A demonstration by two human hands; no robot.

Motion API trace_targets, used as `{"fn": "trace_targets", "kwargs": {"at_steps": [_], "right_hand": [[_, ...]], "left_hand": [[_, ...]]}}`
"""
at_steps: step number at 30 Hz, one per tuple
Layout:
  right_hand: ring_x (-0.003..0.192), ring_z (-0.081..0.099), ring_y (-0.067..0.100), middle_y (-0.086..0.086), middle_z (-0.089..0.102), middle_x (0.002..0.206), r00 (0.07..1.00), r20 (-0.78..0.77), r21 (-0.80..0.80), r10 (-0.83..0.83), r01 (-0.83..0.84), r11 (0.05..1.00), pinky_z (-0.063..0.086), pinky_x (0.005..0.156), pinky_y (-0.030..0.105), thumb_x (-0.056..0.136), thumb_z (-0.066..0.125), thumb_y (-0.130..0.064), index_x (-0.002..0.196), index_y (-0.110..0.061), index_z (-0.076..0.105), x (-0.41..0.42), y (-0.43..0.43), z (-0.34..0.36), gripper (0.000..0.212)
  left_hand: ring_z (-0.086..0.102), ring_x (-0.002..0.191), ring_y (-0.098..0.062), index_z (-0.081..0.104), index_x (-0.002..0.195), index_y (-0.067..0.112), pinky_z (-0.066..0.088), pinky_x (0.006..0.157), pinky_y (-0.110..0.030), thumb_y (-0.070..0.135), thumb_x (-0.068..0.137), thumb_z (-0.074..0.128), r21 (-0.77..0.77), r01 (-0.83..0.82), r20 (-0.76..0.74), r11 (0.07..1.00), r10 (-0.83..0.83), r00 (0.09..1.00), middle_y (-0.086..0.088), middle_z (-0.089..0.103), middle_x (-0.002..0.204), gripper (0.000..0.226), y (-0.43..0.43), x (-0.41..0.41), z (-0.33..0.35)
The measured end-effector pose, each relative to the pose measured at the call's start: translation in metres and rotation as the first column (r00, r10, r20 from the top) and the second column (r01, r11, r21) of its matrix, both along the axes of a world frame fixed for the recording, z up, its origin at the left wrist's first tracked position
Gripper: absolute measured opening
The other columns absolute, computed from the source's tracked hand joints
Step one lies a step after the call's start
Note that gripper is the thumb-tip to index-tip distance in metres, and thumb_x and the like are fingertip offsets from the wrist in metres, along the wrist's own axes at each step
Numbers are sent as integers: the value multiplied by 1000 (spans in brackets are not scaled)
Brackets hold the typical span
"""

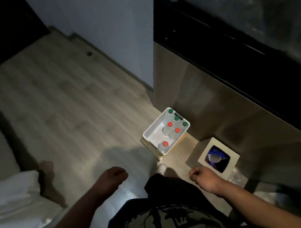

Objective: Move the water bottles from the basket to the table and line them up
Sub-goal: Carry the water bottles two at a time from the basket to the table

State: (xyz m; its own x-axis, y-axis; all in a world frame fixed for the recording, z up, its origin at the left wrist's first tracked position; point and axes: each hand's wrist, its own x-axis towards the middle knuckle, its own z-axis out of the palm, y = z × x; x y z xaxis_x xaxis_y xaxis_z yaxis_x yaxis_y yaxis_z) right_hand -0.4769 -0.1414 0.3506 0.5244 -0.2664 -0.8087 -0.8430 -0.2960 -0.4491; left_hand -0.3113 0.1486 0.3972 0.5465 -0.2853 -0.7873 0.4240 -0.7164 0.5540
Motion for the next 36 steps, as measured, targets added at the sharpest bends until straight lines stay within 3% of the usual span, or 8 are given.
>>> {"fn": "trace_targets", "kwargs": {"at_steps": [9,13,17,19,21,25,31,36], "right_hand": [[82,60,19,6,67,86,986,76,-23,-148,150,988,44,73,24,87,58,-12,83,-14,67,118,-39,-21,9],[73,55,13,2,62,78,967,57,-42,-249,251,967,40,59,16,89,57,-7,73,-18,62,139,-54,-80,20],[85,60,15,-8,61,74,961,15,-65,-275,276,959,41,77,20,88,60,-9,65,-30,57,150,-66,-164,31],[89,60,17,-4,63,84,966,2,-75,-257,257,964,41,81,21,88,60,-10,73,-28,61,155,-69,-202,22],[93,60,19,-1,64,94,968,7,-88,-250,250,964,41,83,21,88,60,-13,92,-19,67,162,-71,-238,10],[103,63,23,2,61,121,951,74,-178,-299,308,935,49,95,31,81,61,-22,124,-28,53,174,-79,-305,44],[117,53,28,9,51,129,951,129,-328,-279,307,894,44,99,32,79,71,-24,129,-24,50,195,-104,-367,54],[103,62,28,8,67,112,885,189,-320,-426,466,825,50,90,33,79,72,-19,118,-20,58,187,-103,-394,41]], "left_hand": [[61,89,-26,67,102,7,47,81,-36,18,91,61,130,279,50,951,-287,957,-12,67,98,16,-65,110,-48],[59,69,-12,70,88,6,43,63,-21,41,75,62,136,415,-19,899,-417,909,-10,69,84,39,-98,137,-113],[53,67,-10,66,77,10,41,58,-17,39,71,66,111,514,-73,851,-508,858,-4,61,77,29,-145,160,-196],[56,86,-15,65,91,18,44,70,-16,27,88,62,90,597,-58,797,-594,802,0,60,93,10,-176,170,-236],[59,103,-18,63,116,12,43,87,-21,28,92,55,106,675,18,730,-681,732,-6,62,112,30,-205,182,-274],[63,98,-17,64,120,11,49,94,-30,24,78,74,44,716,218,697,-706,674,-8,66,116,44,-262,199,-331],[48,129,-23,46,139,15,34,106,-30,18,84,71,64,879,396,472,-821,412,-6,52,139,61,-329,190,-394],[57,110,-29,64,115,11,46,96,-39,25,77,76,192,926,483,326,-852,200,-13,58,118,42,-328,188,-433]]}}
